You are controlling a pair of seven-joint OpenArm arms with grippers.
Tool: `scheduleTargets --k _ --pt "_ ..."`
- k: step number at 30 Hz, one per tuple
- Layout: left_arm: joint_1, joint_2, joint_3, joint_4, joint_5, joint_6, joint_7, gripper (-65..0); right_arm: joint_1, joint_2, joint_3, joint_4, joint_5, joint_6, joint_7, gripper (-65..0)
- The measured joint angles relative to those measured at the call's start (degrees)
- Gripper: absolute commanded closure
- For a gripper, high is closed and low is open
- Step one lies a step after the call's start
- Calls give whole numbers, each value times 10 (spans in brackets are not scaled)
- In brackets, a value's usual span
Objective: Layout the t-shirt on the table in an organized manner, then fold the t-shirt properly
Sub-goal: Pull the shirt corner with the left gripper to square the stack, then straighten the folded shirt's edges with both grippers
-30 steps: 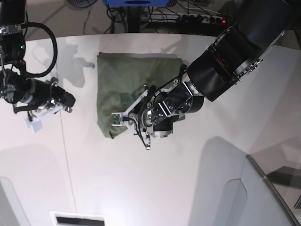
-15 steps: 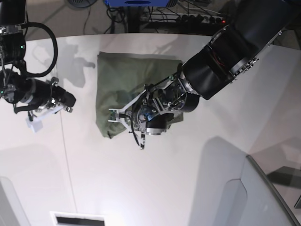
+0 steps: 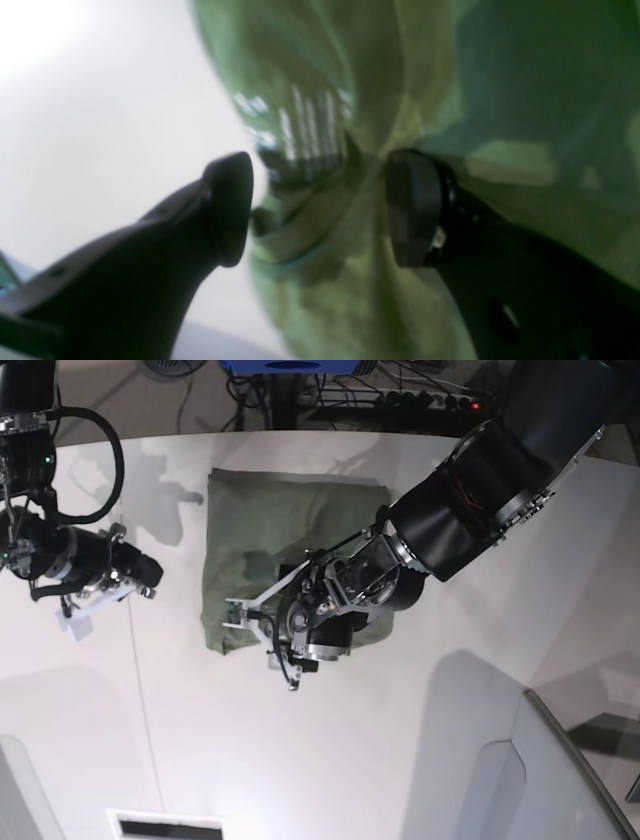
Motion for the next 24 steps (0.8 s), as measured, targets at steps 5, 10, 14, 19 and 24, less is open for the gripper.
scheduleTargets --k 5,10,14,19,24 --pt "-25 -2 -3 50 0 0 0 -411 0 0 0 0 0 0 0 -29" --pt "-26 -32 -4 154 -2 1 82 -400 0 0 -4 -1 -3 0 -2 -29" --pt "25 -63 -31 302 -3 2 145 -107 3 4 -91 2 -4 -1 2 -29" --pt "206 -67 -174 404 -10 -3 150 0 18 1 -206 11 0 0 1 -29" --pt "333 -68 -298 455 3 3 91 0 40 3 -297 14 -2 0 42 -29"
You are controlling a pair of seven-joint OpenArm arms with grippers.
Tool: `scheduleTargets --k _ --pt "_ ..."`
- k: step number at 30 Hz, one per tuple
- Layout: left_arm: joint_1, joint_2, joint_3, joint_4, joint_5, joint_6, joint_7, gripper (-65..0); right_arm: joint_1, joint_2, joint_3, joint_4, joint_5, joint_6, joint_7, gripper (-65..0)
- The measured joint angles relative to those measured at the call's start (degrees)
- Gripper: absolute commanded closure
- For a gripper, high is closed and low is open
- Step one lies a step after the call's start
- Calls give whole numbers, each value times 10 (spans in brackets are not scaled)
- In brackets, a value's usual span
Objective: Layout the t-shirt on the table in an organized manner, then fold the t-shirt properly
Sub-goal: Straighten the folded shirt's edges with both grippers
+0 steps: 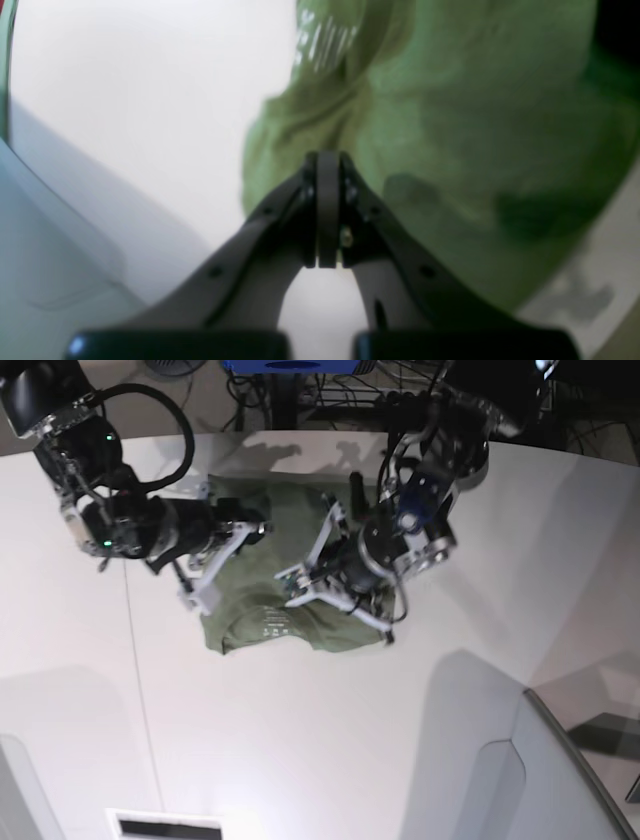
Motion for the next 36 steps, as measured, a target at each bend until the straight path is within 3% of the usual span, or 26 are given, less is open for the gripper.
scheduleTargets --k 4,13,21,26,30,33,36 --pt "66 3 -37 -17 -4 -3 -38 0 18 0 -63 -5 3 0 26 -29" --pt "70 2 -38 -141 -3 0 -42 0 27 2 -136 -136 9 4 116 -29" --pt "71 0 -45 -99 -3 -1 -38 0 24 17 -139 -74 8 -4 113 -27" --pt "18 2 -78 -65 -3 0 -43 0 61 18 -138 -42 11 -1 79 -27" --pt "-40 0 -90 -146 -2 4 -39 0 112 18 -136 -74 11 -1 83 -27" --pt "-77 11 -83 -229 -6 30 -44 0 125 14 -136 -131 11 1 88 -27" --pt "-104 23 -87 -310 -5 58 -132 0 120 7 -136 -183 4 0 95 -27"
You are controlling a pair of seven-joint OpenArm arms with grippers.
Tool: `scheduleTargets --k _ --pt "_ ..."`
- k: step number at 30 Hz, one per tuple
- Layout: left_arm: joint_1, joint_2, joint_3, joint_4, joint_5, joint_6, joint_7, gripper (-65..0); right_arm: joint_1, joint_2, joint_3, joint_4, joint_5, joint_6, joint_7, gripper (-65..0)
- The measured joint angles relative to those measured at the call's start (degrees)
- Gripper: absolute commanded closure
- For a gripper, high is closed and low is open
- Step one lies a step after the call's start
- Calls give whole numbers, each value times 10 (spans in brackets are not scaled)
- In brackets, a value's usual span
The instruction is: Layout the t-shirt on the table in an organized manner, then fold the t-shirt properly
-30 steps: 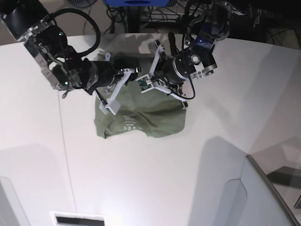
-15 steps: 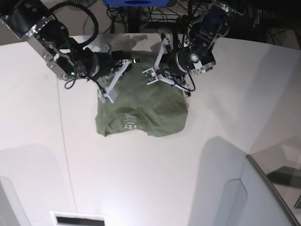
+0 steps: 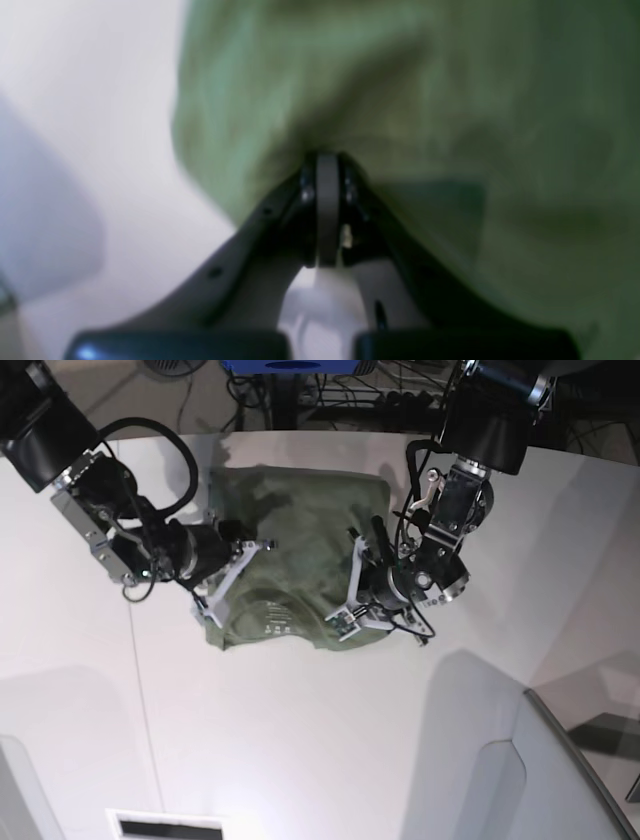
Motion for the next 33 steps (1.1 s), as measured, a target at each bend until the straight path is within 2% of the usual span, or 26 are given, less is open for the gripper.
scheduleTargets --k 2,4,6,8,11,13,16,19,21,25,29,33 --pt "-6 5 0 -38 -4 15 -43 0 -4 -1 -2 -11 3 0 8 -27" --pt "-5 9 -2 -43 -1 17 -45 0 -5 2 -2 6 -2 -5 9 -27" --pt "5 8 -3 3 2 16 -34 0 -10 24 -2 72 4 -5 12 -27" --pt "27 6 -11 88 -2 17 -46 0 -15 52 11 147 10 -13 12 -27" --pt "92 10 -70 218 -10 15 -56 0 -62 91 89 231 2 -68 16 -27" --pt "151 4 -122 289 -3 16 -47 0 -114 132 151 275 0 -76 15 -27" --pt "236 0 -193 371 -2 16 -42 0 -202 172 248 325 0 -72 13 -27" --pt "299 4 -266 406 -83 14 -57 0 -279 198 320 349 5 -67 15 -27" --pt "335 -3 -308 403 -137 17 -65 0 -322 211 337 346 -2 -73 14 -27" --pt "429 -17 -375 398 -195 17 -102 0 -408 210 334 345 -12 -66 12 -27" --pt "507 -8 -404 355 -199 17 -151 0 -495 189 336 343 -119 -73 12 -27" --pt "596 -15 -418 280 -194 23 -210 0 -586 182 327 342 -206 -63 19 -29"
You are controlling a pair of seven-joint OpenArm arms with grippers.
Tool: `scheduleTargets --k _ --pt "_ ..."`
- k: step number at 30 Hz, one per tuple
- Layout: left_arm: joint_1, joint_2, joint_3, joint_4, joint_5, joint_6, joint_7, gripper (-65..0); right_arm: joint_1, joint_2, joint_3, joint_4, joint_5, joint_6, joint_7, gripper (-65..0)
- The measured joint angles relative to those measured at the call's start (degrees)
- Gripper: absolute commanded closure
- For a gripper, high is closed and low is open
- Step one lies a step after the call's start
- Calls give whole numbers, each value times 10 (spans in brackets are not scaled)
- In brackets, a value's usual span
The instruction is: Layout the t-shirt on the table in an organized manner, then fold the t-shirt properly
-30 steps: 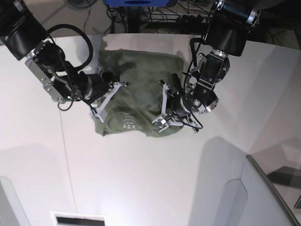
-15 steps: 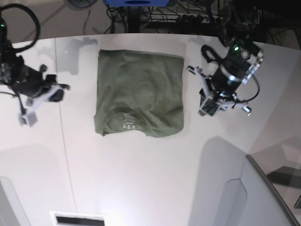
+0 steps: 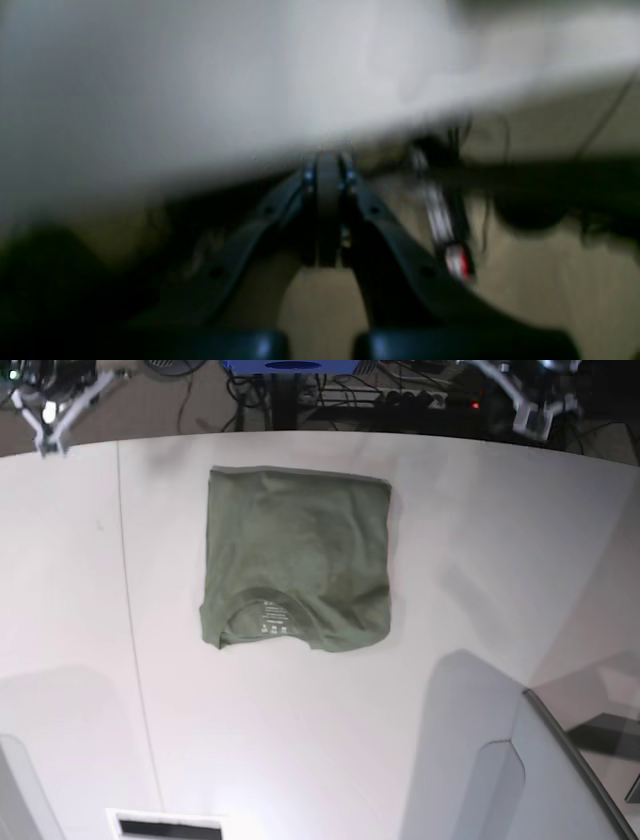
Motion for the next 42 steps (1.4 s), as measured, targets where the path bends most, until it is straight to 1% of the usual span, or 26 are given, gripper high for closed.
scheduleTargets --k 1,3,4,5,6,7,8,9,10,11,12,13,14,15,16,17,19,20,22,24,26,27,30,33,39,42 --pt "14 -3 0 -27 9 1 -17 0 -15 3 -18 -9 -28 14 2 -29" --pt "21 -6 8 -109 65 1 -51 0 -12 4 -79 -61 -74 85 7 -29" --pt "12 -5 14 -164 96 1 -74 0 2 -3 -112 -100 -89 114 10 -29" --pt "-7 -5 24 -229 131 3 -94 0 28 -21 -148 -152 -105 142 8 -29" --pt "-24 -4 34 -296 160 4 -118 0 56 -43 -181 -209 -126 163 19 -29" --pt "-43 -5 45 -366 172 2 -162 0 83 -63 -216 -272 -134 174 32 -29" --pt "-74 -7 55 -444 188 3 -201 0 121 -90 -249 -344 -130 194 35 -29" --pt "-108 -5 63 -523 214 4 -220 0 152 -119 -276 -417 -143 193 47 -29" --pt "-147 -5 71 -611 219 7 -252 0 186 -148 -307 -504 -155 187 69 -29" --pt "-185 -8 79 -691 231 19 -286 0 216 -176 -329 -592 -163 188 87 -32" --pt "-238 -11 86 -788 241 32 -313 0 254 -213 -349 -697 -176 188 142 -35" --pt "-286 -19 95 -873 259 53 -338 0 282 -247 -368 -794 -189 182 206 -35" --pt "-333 -29 104 -955 262 75 -369 0 310 -281 -386 -896 -199 186 276 -36" --pt "-367 -36 115 -1001 275 99 -388 0 334 -312 -399 -992 -211 188 358 -36" --pt "-384 -40 123 -998 284 116 -394 0 351 -337 -409 -1066 -214 187 440 -36" --pt "-402 -41 125 -997 282 127 -420 0 355 -346 -411 -1098 -216 183 508 -36" --pt "-424 -40 131 -993 278 145 -423 0 350 -352 -398 -1096 -205 188 617 -36" --pt "-426 -38 132 -983 281 144 -423 0 348 -356 -385 -1096 -200 188 637 -36" --pt "-416 -30 132 -965 289 142 -422 0 346 -363 -354 -1092 -182 187 659 -36" --pt "-409 -31 133 -970 314 140 -411 0 337 -360 -316 -1077 -170 190 647 -33" --pt "-406 -37 134 -971 344 140 -410 0 315 -346 -267 -1044 -162 191 652 -35" --pt "-407 -38 134 -971 362 142 -410 0 306 -341 -249 -1033 -162 186 650 -35" --pt "-414 -38 134 -968 402 142 -413 0 294 -338 -206 -1025 -160 185 645 -35" --pt "-416 -33 134 -966 415 143 -416 0 297 -338 -197 -1022 -162 192 648 -35" --pt "-425 -31 134 -965 414 142 -414 0 302 -326 -195 -1022 -162 189 650 -35" --pt "-433 -33 134 -962 412 143 -419 0 300 -327 -195 -1022 -162 187 650 -35"
